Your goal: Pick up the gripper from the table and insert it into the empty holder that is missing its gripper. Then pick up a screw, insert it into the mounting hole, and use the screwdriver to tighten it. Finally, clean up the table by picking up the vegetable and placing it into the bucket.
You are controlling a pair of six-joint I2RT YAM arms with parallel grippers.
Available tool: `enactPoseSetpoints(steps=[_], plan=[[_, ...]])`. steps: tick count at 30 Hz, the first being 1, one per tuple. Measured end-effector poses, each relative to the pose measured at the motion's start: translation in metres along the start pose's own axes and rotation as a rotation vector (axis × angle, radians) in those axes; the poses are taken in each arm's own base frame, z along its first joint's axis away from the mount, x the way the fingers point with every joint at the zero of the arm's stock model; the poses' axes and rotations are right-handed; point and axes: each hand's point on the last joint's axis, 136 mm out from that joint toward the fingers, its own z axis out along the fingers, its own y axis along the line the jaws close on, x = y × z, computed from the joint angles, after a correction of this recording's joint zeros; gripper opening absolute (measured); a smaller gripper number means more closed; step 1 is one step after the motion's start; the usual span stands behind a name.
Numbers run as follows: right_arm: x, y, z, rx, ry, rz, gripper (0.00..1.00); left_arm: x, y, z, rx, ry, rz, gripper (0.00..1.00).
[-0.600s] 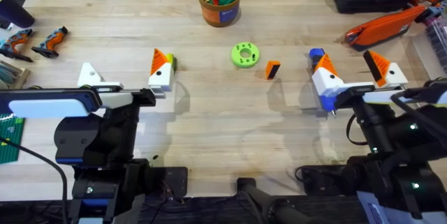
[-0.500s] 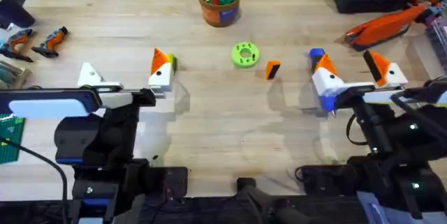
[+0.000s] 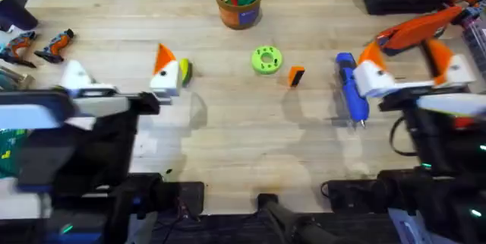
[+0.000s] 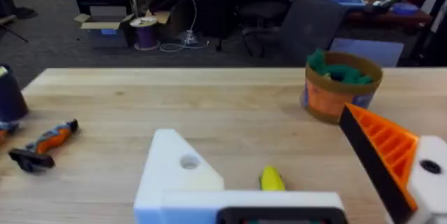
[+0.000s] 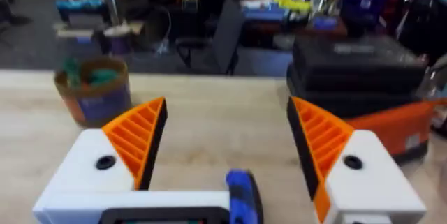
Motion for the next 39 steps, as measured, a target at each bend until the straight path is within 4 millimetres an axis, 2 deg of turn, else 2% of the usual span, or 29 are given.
enactPoseSetpoints(steps=[2, 3, 6, 7, 13, 14, 19, 20, 22, 30, 39], plan=[[-0.030, 0.000, -0.005, 0.000, -0.053, -0.002, 0.991, -0.021, 0.000, -0.006, 0.000, 0.008, 0.000, 0.985], [-0.068, 0.001, -0.013, 0.000, -0.097, -0.003, 0.992, -0.045, 0.000, -0.009, -0.001, 0.064, 0.001, 0.985], [-0.084, 0.001, -0.015, 0.000, -0.052, -0.002, 0.992, -0.053, -0.001, -0.003, -0.001, 0.177, 0.002, 0.985], [-0.083, 0.001, -0.011, 0.000, 0.060, 0.002, 0.992, -0.049, -0.002, 0.008, 0.005, 0.348, 0.003, 0.985], [-0.077, 0.000, 0.000, 0.001, 0.353, 0.011, 0.992, -0.035, -0.004, 0.032, 0.013, 0.652, 0.003, 0.985], [-0.072, 0.000, 0.006, 0.001, 0.498, 0.016, 0.992, -0.027, -0.005, 0.044, 0.014, 0.762, 0.003, 0.985], [-0.052, 0.000, 0.013, 0.002, 0.764, 0.024, 0.992, -0.010, -0.005, 0.063, 0.013, 0.881, 0.003, 0.985], [-0.039, 0.000, 0.018, 0.002, 0.893, 0.028, 0.992, 0.003, -0.005, 0.069, 0.012, 0.933, 0.003, 0.985], [-0.024, -0.001, 0.026, 0.003, 0.997, 0.031, 0.990, 0.015, -0.005, 0.072, 0.012, 0.977, 0.003, 0.985], [0.001, -0.001, 0.036, 0.003, 1.098, 0.034, 0.990, 0.024, -0.005, 0.074, 0.012, 1.009, 0.003, 0.985], [0.005, -0.001, 0.038, 0.003, 1.114, 0.035, 0.990, 0.048, -0.013, 0.059, 0.068, 1.147, -0.009, 0.985]])
